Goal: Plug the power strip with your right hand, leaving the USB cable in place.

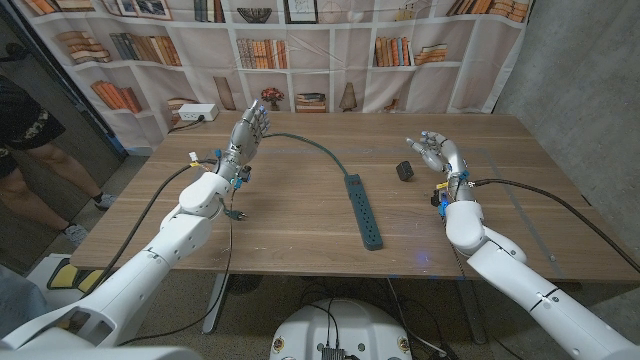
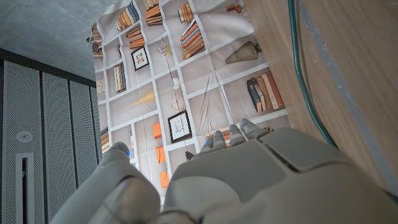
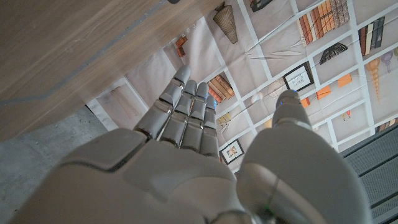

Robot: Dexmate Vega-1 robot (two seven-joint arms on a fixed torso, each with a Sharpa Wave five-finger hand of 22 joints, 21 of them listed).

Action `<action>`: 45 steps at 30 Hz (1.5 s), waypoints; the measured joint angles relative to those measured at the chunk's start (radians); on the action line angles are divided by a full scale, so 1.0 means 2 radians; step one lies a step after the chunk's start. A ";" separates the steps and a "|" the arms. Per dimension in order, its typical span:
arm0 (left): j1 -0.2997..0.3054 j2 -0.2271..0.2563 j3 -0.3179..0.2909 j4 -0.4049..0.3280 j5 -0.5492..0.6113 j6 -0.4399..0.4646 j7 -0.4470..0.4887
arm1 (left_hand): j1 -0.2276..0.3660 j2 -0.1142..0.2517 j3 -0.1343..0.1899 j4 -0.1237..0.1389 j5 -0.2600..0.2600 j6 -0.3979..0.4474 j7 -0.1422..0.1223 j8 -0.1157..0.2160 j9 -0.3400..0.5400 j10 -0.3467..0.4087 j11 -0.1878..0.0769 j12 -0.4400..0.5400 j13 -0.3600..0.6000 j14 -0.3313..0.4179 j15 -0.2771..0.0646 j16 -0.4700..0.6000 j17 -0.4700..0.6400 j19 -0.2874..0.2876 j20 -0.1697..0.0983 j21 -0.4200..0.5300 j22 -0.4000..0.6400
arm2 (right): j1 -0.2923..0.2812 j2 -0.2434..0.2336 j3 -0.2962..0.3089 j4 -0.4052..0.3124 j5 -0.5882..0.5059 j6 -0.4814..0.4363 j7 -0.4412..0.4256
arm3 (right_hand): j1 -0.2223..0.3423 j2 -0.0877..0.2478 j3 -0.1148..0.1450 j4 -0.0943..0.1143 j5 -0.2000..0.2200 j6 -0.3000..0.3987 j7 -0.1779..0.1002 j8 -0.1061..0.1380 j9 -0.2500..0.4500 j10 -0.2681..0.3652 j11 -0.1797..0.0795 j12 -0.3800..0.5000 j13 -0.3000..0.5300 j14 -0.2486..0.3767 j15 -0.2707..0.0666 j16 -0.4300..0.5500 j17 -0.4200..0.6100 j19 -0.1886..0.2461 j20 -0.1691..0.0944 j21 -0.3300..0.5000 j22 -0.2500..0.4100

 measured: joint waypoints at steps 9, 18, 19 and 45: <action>0.005 0.000 -0.001 -0.005 0.002 -0.003 0.005 | 0.000 0.000 0.000 0.000 0.000 0.000 0.000 0.000 0.000 0.000 0.000 0.000 0.000 0.000 0.000 0.000 0.000 0.000 0.000 0.000 0.000 | 0.010 -0.014 -0.018 -0.025 -0.032 -0.073 0.002 | 0.000 0.000 -0.004 0.004 0.000 0.005 -0.005 0.000 0.000 0.000 0.000 0.000 0.000 -0.005 0.002 -0.004 0.002 -0.004 0.001 -0.003 0.000; 0.009 0.001 -0.002 -0.010 0.004 -0.004 0.009 | 0.000 0.000 0.000 0.000 0.000 0.000 0.000 0.000 0.000 0.000 0.000 0.000 0.000 0.000 0.000 0.000 0.000 -0.003 0.003 0.000 0.000 | 0.023 -0.025 -0.040 -0.042 -0.067 -0.151 0.010 | -0.007 -0.007 -0.009 0.009 0.000 0.022 -0.008 0.000 0.000 0.017 -0.006 0.000 0.002 0.003 -0.006 -0.004 0.002 0.000 0.001 -0.005 0.000; 0.010 0.001 -0.002 -0.011 0.005 -0.005 0.009 | 0.000 0.000 0.000 0.000 0.000 0.000 0.000 0.000 0.000 0.000 0.000 0.000 0.000 0.000 0.000 0.000 0.000 -0.003 0.003 0.000 0.000 | 0.025 -0.026 -0.043 -0.043 -0.074 -0.167 0.014 | -0.008 -0.008 -0.009 0.009 0.000 0.022 -0.008 0.000 0.000 0.017 -0.006 0.000 0.002 0.003 -0.006 -0.004 0.002 0.003 0.001 -0.003 0.000; 0.019 0.005 -0.002 -0.023 0.008 -0.005 0.013 | 0.000 0.000 -0.002 -0.002 0.000 0.000 0.000 0.000 0.000 0.000 0.000 0.000 0.000 0.000 0.000 0.000 0.000 -0.003 0.003 0.000 0.000 | 0.067 -0.036 -0.099 -0.052 -0.108 -0.295 0.055 | -0.010 -0.010 -0.013 0.012 0.000 0.030 -0.011 0.000 0.000 0.023 -0.007 0.000 0.001 0.010 -0.010 -0.004 0.001 0.007 0.001 -0.002 0.000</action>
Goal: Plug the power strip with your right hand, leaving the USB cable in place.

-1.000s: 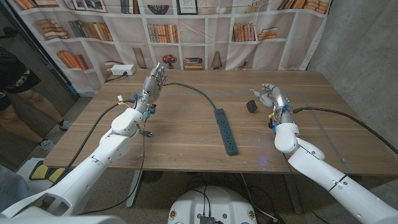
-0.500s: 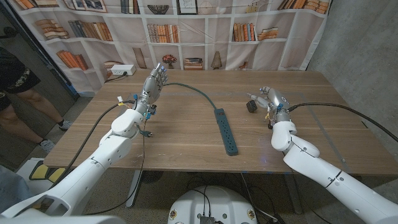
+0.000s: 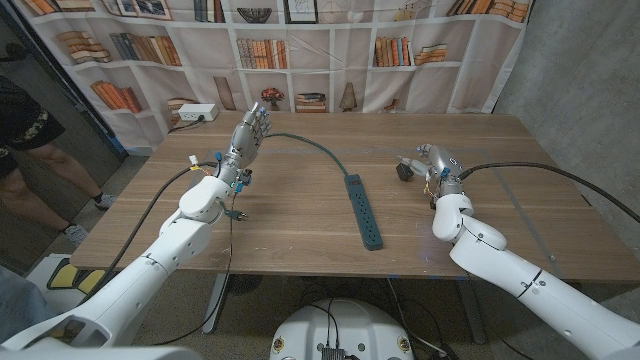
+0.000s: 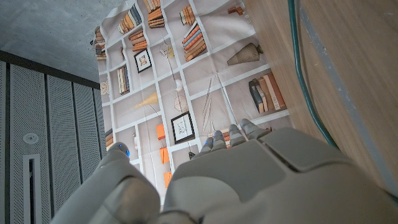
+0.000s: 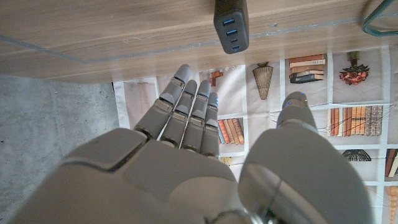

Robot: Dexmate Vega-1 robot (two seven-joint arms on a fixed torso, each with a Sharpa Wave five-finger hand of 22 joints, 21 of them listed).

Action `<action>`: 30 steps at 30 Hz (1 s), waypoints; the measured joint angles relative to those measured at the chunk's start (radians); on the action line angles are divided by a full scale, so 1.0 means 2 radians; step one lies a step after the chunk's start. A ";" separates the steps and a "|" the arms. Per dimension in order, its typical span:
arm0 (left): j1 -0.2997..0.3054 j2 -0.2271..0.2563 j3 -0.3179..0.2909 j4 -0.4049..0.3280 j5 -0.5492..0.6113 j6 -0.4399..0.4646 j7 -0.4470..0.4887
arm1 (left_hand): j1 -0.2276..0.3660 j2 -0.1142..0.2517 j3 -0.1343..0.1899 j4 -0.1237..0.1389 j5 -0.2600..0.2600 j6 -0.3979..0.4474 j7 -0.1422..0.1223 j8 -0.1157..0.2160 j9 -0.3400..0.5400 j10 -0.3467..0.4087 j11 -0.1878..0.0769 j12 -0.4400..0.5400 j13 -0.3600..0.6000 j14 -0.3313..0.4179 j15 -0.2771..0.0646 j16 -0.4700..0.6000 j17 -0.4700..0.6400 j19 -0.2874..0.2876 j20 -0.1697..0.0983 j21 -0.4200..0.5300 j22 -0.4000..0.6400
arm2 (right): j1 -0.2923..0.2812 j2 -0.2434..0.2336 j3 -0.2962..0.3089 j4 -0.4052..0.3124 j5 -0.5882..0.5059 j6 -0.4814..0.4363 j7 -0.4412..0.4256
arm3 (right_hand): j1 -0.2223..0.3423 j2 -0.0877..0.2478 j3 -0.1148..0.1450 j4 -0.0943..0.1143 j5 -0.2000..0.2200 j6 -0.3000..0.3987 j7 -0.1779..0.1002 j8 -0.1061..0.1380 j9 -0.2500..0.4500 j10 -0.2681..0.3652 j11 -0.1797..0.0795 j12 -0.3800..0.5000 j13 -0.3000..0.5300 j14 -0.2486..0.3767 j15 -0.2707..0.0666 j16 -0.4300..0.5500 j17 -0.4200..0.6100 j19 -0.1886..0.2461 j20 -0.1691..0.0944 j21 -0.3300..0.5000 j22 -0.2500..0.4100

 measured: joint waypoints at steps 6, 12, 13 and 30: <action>0.003 0.001 0.000 -0.003 0.000 0.000 0.001 | 0.000 0.000 0.000 0.000 0.000 0.000 0.000 0.000 0.000 0.000 0.000 0.000 0.000 0.000 0.000 0.000 0.000 -0.001 0.001 0.000 0.000 | 0.015 -0.001 -0.016 0.001 -0.004 -0.020 0.011 | 0.000 0.000 -0.001 0.001 0.000 0.000 0.000 0.000 0.000 0.002 -0.002 0.000 0.000 0.000 0.000 -0.002 0.000 0.000 0.000 0.000 0.000; 0.007 0.005 0.000 -0.008 0.000 0.001 0.001 | 0.000 0.000 0.000 0.000 0.000 0.000 0.000 0.000 0.000 0.000 0.000 0.000 0.000 0.000 0.000 0.000 0.000 -0.003 0.003 0.000 0.000 | 0.026 -0.001 -0.030 0.002 -0.009 -0.040 0.022 | -0.002 0.002 -0.001 0.001 0.000 0.000 0.000 0.000 0.000 0.002 -0.002 0.000 0.000 0.000 0.000 -0.002 0.000 0.000 0.000 0.000 0.000; 0.007 0.005 0.000 -0.009 0.000 0.001 0.001 | 0.000 0.000 0.000 0.000 0.000 0.000 0.000 0.000 0.000 0.000 0.000 0.000 0.000 0.000 0.000 0.000 0.000 -0.003 0.003 0.000 0.000 | 0.030 -0.001 -0.034 0.003 -0.010 -0.044 0.024 | -0.002 0.002 -0.001 0.001 0.000 0.000 0.000 0.000 0.000 0.002 -0.002 0.000 0.000 0.000 0.000 -0.002 0.000 0.000 0.000 0.000 0.000; 0.013 0.010 -0.003 -0.015 0.000 0.003 0.001 | 0.006 0.006 0.000 0.000 0.000 -0.002 -0.002 0.000 0.000 0.000 0.000 -0.002 0.000 0.000 0.000 0.000 0.000 -0.005 0.005 0.000 0.000 | 0.060 -0.001 -0.067 0.018 -0.016 -0.085 0.046 | -0.004 0.004 -0.001 0.001 0.000 -0.004 0.000 -0.006 0.003 -0.004 -0.003 -0.007 0.000 -0.007 0.003 -0.007 0.000 -0.007 -0.001 -0.002 0.000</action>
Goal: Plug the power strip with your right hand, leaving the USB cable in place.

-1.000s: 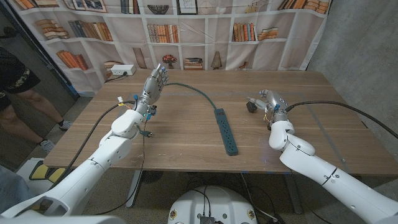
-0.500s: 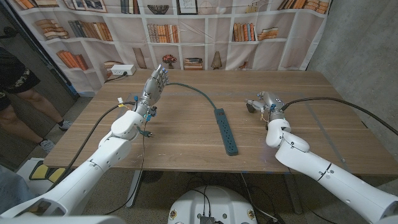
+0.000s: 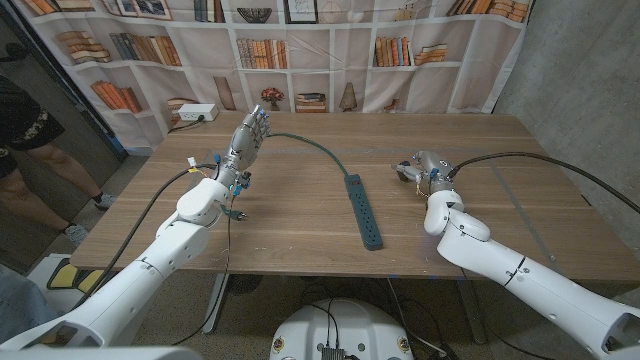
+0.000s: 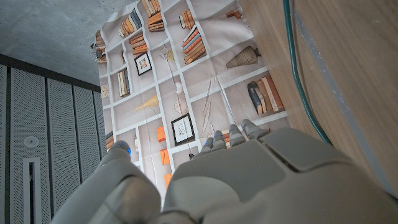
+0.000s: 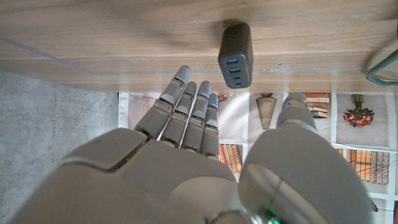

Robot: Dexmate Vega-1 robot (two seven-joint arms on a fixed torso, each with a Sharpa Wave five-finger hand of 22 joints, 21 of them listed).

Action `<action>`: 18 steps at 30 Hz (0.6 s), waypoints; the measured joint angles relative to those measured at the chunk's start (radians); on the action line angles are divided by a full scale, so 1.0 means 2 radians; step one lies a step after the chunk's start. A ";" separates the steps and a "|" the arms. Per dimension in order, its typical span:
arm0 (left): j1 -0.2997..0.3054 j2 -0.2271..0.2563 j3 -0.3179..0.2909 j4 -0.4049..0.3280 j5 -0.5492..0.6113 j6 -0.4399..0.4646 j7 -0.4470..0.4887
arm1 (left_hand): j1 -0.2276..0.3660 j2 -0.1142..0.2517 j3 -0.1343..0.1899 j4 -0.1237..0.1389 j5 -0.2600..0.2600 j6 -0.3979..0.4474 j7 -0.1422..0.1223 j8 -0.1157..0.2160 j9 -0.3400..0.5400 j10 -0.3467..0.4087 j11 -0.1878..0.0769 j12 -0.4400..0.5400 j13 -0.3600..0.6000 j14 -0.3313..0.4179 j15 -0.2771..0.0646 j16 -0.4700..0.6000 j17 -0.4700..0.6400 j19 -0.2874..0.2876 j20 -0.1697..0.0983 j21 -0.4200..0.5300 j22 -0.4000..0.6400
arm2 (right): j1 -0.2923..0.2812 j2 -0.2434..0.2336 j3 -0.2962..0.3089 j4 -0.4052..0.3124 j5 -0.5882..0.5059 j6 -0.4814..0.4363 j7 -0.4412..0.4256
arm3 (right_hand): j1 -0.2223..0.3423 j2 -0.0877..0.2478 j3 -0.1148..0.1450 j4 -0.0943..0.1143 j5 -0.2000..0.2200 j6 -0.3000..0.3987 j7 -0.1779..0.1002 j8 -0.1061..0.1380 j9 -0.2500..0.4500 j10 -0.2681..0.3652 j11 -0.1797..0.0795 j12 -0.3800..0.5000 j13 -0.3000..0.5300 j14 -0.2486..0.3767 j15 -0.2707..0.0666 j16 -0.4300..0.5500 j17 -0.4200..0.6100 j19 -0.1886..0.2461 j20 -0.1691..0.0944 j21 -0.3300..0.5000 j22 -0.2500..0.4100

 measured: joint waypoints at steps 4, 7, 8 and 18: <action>0.000 0.000 0.000 0.000 0.000 0.000 -0.002 | -0.001 -0.001 0.000 0.000 0.000 0.000 0.000 0.000 0.000 0.000 0.000 0.000 0.000 0.000 0.000 0.000 0.000 0.000 0.000 0.000 0.000 | 0.008 0.001 -0.004 0.006 0.001 -0.005 0.004 | 0.000 0.000 0.000 0.000 0.000 0.000 0.000 0.000 0.000 0.000 0.000 0.000 0.000 0.000 0.000 0.000 0.000 0.000 0.000 0.000 0.000; 0.000 0.000 0.000 0.000 0.000 -0.001 -0.003 | -0.001 -0.001 0.000 0.000 0.000 0.000 0.000 0.000 0.000 0.000 0.000 0.000 0.000 0.000 0.000 0.000 0.000 0.000 0.000 0.000 0.000 | 0.014 0.001 -0.008 0.009 0.002 -0.010 0.009 | 0.000 0.000 0.000 0.000 0.000 0.000 0.000 0.000 0.000 0.000 0.000 0.000 0.000 0.000 0.000 0.000 0.000 0.000 0.000 0.000 0.000; 0.000 0.000 0.000 0.001 0.000 -0.001 -0.004 | -0.001 -0.001 0.000 0.000 0.000 0.000 0.000 0.000 0.000 0.000 0.000 0.000 0.000 0.000 0.000 0.000 0.000 0.000 0.000 0.000 0.000 | 0.016 0.001 -0.011 0.009 0.003 -0.014 0.013 | 0.000 0.000 0.000 0.000 0.000 0.000 0.000 0.000 0.000 0.000 0.000 0.000 0.000 0.000 0.000 0.000 0.000 0.000 0.000 0.000 0.000; -0.001 -0.002 0.001 0.009 -0.003 -0.003 -0.010 | -0.001 -0.001 -0.002 0.002 0.000 0.000 0.000 0.000 0.003 0.000 0.000 0.000 0.000 0.000 0.000 0.000 0.000 0.000 0.000 0.000 0.000 | 0.044 0.002 -0.036 0.014 0.003 -0.052 0.036 | 0.006 0.007 0.002 -0.002 0.000 0.008 -0.007 -0.004 0.000 0.011 -0.008 0.000 0.000 0.007 -0.004 0.000 -0.001 0.006 0.001 0.000 0.000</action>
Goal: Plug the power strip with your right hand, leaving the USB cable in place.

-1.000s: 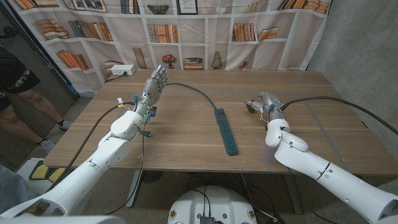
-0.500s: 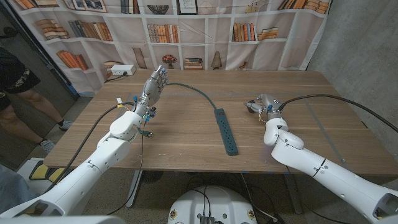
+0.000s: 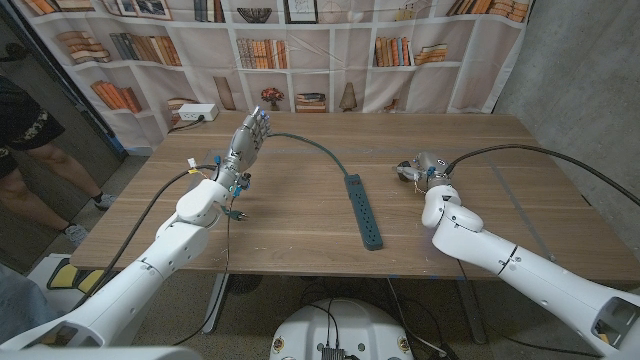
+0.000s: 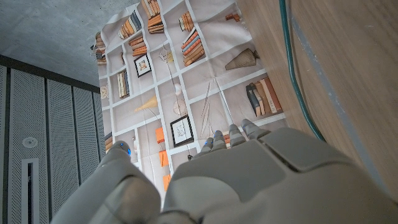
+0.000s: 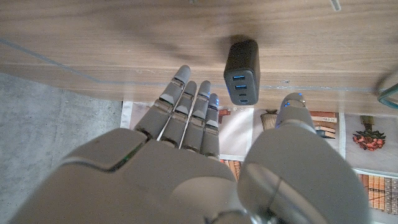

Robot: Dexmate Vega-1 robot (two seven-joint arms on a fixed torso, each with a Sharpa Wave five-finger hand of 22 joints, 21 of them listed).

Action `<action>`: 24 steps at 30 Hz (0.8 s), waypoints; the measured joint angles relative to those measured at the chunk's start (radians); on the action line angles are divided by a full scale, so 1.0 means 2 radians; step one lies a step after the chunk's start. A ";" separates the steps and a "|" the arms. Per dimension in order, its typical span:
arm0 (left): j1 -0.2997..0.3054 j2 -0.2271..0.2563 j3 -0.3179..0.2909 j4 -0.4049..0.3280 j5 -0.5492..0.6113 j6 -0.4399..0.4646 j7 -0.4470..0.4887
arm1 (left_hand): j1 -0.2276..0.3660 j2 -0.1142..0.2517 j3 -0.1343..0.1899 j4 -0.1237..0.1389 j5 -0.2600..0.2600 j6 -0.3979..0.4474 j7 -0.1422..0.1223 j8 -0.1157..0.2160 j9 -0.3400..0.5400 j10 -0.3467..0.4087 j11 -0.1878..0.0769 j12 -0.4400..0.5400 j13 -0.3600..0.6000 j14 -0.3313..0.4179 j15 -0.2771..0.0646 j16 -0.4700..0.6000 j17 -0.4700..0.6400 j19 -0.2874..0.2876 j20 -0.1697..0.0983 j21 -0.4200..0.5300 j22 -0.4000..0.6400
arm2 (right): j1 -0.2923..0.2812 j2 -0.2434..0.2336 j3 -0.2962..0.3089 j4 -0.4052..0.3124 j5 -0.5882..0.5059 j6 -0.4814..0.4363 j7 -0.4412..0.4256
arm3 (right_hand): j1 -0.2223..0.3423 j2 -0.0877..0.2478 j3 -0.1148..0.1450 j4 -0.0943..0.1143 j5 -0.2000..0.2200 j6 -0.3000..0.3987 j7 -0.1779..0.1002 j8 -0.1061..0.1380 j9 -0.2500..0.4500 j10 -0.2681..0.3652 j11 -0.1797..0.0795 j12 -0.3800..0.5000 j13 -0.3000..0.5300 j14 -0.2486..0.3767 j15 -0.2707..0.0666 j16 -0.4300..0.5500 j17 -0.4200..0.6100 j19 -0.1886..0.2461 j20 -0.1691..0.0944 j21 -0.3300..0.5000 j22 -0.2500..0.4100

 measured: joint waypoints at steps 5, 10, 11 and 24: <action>-0.002 -0.001 0.001 0.004 -0.002 -0.001 -0.002 | 0.000 0.000 -0.003 -0.001 0.000 0.000 0.000 0.000 0.000 0.000 0.000 0.000 0.000 0.000 0.000 0.000 0.000 -0.002 0.002 0.000 0.000 | 0.007 0.005 -0.007 0.003 -0.002 -0.013 0.000 | 0.001 0.001 0.000 0.000 0.000 0.013 -0.005 0.002 0.000 0.011 -0.005 0.000 0.000 0.013 0.000 0.002 -0.001 0.010 -0.002 0.000 0.003; -0.005 -0.002 0.002 0.009 -0.002 -0.002 -0.005 | 0.000 0.000 -0.003 -0.001 0.000 0.000 0.000 0.000 0.000 0.000 0.000 0.000 0.000 0.000 0.000 0.000 0.000 -0.003 0.003 0.000 0.000 | 0.010 0.009 -0.010 0.007 -0.003 -0.023 -0.010 | 0.006 0.005 0.002 -0.002 0.000 0.025 -0.012 0.003 0.000 0.025 -0.008 0.004 0.000 0.028 -0.002 0.002 -0.001 0.022 -0.003 0.002 0.003; -0.006 -0.003 0.003 0.010 -0.002 -0.002 -0.006 | 0.000 0.000 -0.003 -0.001 0.000 0.000 0.000 0.000 0.000 0.000 0.000 0.000 0.000 0.000 0.000 0.000 0.000 -0.004 0.004 0.000 0.000 | 0.011 0.011 -0.011 0.009 -0.003 -0.024 -0.012 | 0.010 0.004 0.003 -0.003 0.000 0.028 -0.013 0.003 0.000 0.028 -0.010 0.004 0.000 0.030 -0.001 0.002 -0.001 0.022 -0.003 0.004 0.003; -0.013 -0.006 0.005 0.018 -0.003 -0.003 -0.010 | 0.000 0.000 -0.003 -0.001 0.000 0.003 -0.003 0.000 0.000 0.000 0.000 0.000 0.000 0.000 0.000 0.000 0.000 -0.004 0.003 0.000 0.000 | 0.020 0.020 -0.022 0.018 -0.001 -0.031 -0.022 | 0.014 0.006 0.005 -0.005 0.000 0.037 -0.018 0.003 0.000 0.043 -0.015 0.005 0.000 0.043 -0.003 0.002 -0.001 0.030 -0.005 0.008 0.003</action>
